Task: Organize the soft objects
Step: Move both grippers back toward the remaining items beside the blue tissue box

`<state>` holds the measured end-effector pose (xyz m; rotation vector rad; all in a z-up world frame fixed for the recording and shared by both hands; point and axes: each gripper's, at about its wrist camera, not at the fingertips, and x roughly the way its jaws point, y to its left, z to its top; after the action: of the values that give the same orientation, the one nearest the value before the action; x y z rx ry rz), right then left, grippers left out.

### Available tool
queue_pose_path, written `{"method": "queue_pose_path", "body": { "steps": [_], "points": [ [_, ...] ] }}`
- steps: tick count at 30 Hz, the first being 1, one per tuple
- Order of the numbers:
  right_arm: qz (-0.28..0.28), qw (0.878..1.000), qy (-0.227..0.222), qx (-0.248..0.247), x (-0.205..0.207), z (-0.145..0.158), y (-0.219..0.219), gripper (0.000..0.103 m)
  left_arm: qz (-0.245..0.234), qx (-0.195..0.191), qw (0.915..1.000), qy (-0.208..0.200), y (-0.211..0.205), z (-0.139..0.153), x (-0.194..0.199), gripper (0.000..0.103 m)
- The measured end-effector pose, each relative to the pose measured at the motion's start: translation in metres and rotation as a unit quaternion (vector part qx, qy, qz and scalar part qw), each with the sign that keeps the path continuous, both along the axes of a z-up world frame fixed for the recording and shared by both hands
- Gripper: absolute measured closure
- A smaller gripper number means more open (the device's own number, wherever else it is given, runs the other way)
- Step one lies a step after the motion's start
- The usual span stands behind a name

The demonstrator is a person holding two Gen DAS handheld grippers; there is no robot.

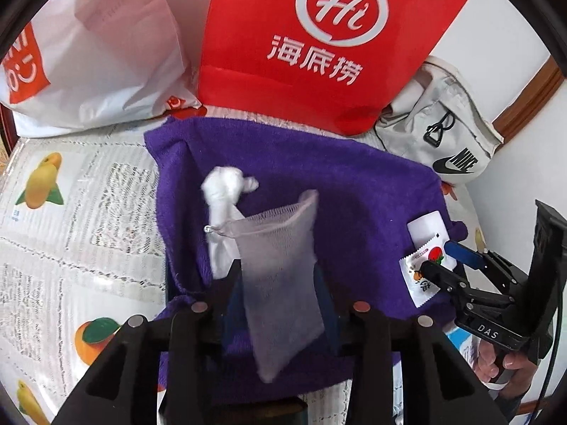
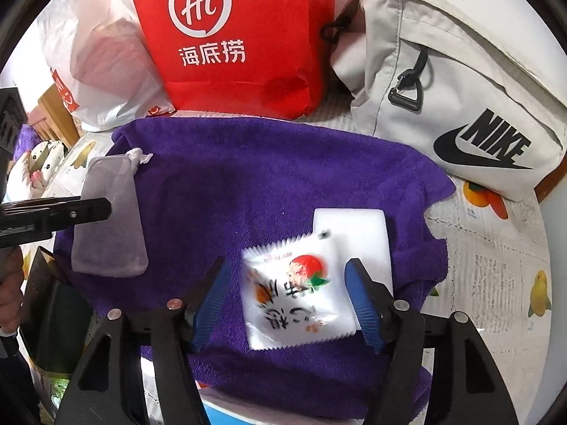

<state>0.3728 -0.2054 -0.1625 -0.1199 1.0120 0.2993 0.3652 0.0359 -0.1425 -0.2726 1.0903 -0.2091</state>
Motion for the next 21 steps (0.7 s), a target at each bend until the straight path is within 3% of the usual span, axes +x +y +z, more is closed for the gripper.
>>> {"method": "queue_pose_path", "body": {
  "steps": [7, 14, 18, 21],
  "points": [
    [-0.018, 0.999, -0.026, 0.036, -0.025, 0.023, -0.009, 0.037, 0.015, 0.015, 0.9997, -0.015, 0.009, 0.020, -0.023, 0.060],
    [-0.020, 0.996, -0.063, 0.067, -0.080, 0.056, -0.014, 0.037, 0.022, 0.043, 0.9978, -0.045, 0.014, 0.044, -0.068, 0.060],
    [-0.026, 0.995, -0.065, 0.077, -0.111, 0.061, -0.016, 0.037, 0.025, 0.044, 0.9973, -0.053, 0.015, 0.054, -0.097, 0.060],
    [-0.028, 0.994, -0.061, 0.090, -0.137, 0.062, -0.018, 0.037, 0.026, 0.068, 0.9955, -0.060, 0.013, 0.059, -0.122, 0.060]
  ]
}}
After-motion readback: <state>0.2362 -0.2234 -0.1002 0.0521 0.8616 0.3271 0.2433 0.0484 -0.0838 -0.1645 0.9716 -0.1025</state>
